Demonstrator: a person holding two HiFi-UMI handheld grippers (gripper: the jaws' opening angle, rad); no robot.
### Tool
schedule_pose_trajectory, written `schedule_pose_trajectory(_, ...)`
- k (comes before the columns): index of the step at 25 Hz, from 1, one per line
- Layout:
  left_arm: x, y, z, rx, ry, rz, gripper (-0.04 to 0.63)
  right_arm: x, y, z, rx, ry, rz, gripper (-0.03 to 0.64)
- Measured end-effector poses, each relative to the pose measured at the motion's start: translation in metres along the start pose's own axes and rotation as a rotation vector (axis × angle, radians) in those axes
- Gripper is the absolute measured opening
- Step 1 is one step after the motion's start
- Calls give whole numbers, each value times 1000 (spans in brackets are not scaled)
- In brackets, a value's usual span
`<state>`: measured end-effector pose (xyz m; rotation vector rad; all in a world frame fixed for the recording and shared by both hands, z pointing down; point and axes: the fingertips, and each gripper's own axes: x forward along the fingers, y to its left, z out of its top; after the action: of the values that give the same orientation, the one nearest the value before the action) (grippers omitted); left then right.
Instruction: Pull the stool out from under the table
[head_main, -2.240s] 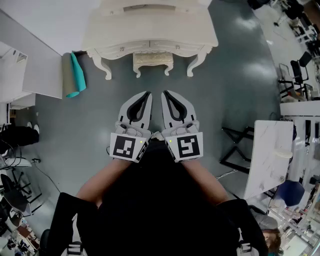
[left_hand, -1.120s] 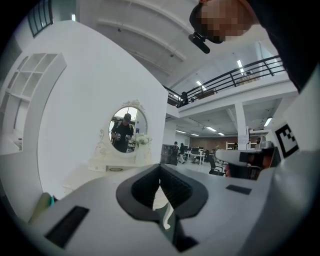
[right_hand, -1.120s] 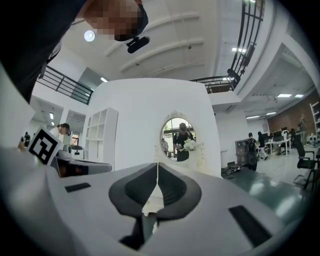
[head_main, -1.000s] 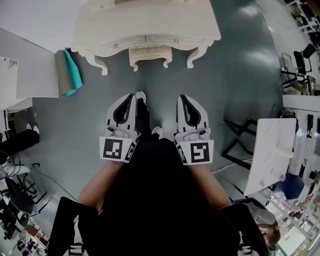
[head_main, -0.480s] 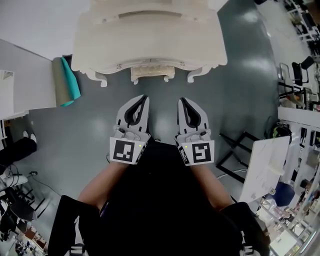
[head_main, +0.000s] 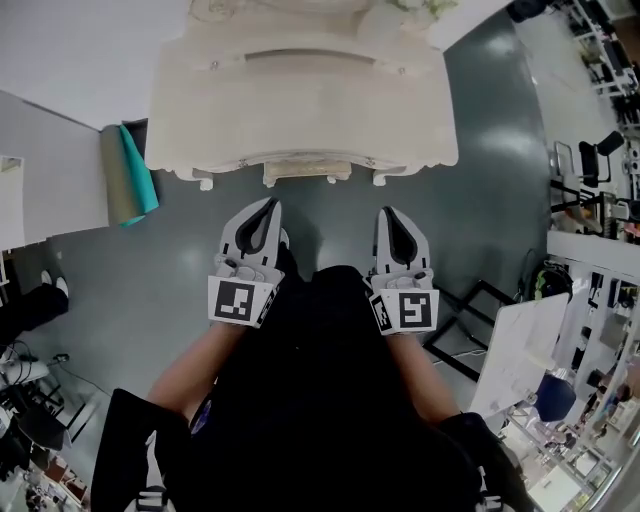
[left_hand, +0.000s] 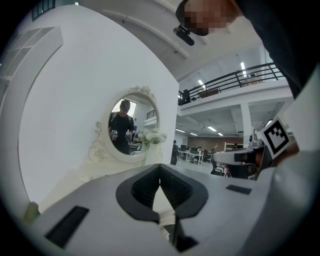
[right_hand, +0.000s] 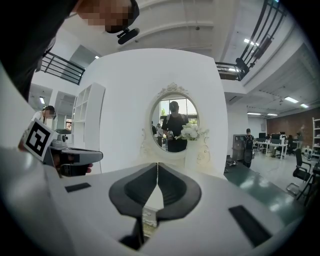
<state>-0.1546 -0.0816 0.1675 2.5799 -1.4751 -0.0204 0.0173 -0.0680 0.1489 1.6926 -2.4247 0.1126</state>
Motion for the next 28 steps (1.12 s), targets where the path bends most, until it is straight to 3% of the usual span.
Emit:
schedule_pose_trajectory(9, 13, 10, -17, -90, 26, 34, 15, 11, -34, -40, 28, 75, -10, 20)
schedule_pose_trajectory(14, 25, 0, -34, -53, 68, 106, 15, 20, -67, -57, 66, 90, 22, 20)
schedule_pose_trajectory(22, 37, -4, -73, -9, 158, 267, 15, 46, -118, -71, 64, 88, 167, 20)
schedule_pose_trajectory(28, 47, 8, -92, -113, 158, 374, 15, 70, -123, -113, 62, 177, 256, 20)
